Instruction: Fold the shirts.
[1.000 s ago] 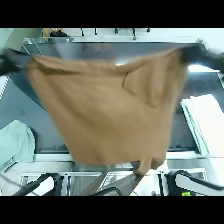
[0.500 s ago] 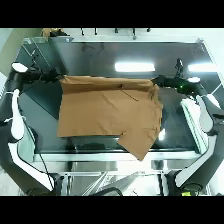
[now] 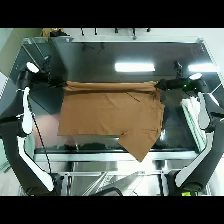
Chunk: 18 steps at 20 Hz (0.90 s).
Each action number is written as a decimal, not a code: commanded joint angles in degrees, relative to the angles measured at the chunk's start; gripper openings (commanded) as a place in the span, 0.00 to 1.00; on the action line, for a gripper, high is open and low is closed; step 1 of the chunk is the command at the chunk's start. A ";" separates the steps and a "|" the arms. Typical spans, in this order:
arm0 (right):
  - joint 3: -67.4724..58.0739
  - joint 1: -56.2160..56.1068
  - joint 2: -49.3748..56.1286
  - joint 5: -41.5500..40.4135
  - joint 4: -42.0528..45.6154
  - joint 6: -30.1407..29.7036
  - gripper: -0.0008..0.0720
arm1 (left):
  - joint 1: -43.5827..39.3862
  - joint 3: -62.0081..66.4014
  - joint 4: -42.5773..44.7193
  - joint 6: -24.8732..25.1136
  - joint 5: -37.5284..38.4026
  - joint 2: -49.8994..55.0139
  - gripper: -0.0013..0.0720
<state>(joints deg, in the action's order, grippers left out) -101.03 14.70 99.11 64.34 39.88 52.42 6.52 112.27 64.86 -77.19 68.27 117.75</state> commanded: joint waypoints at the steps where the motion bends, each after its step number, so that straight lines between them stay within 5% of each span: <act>1: 0.61 -1.33 0.33 1.05 7.13 1.73 0.04 | -1.14 -3.28 4.59 -0.28 -2.40 0.22 0.04; 6: 0.52 -2.47 0.17 -1.29 6.25 1.60 0.06 | -1.53 -3.67 2.78 -0.28 -2.60 0.22 0.05; 7: 0.26 -2.80 -0.22 -1.31 5.97 1.60 0.24 | -1.70 -3.39 2.43 -0.28 -1.77 0.17 0.37; 8: -0.24 -2.91 -1.14 -1.20 6.01 1.62 0.40 | -1.99 -2.21 2.62 -0.52 0.20 0.22 0.83; 10: -0.76 -2.71 -4.66 -0.26 6.25 1.68 0.46 | -1.33 1.79 3.06 -1.79 6.27 0.20 0.83; 11: -0.76 -2.25 -6.99 0.68 7.06 2.60 0.57 | -0.55 4.66 3.10 -3.41 10.38 0.17 0.83; 13: -0.74 -0.39 -12.22 3.78 11.10 7.56 0.58 | 1.86 7.61 3.13 -7.06 17.75 -0.96 0.83; 18: 10.19 7.28 -23.82 15.54 12.83 14.53 0.50 | 8.24 -20.70 3.10 -6.29 21.49 -13.46 0.83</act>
<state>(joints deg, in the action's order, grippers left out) -97.49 18.37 81.69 73.73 51.29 62.43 11.53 105.41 67.96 -83.55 86.21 110.39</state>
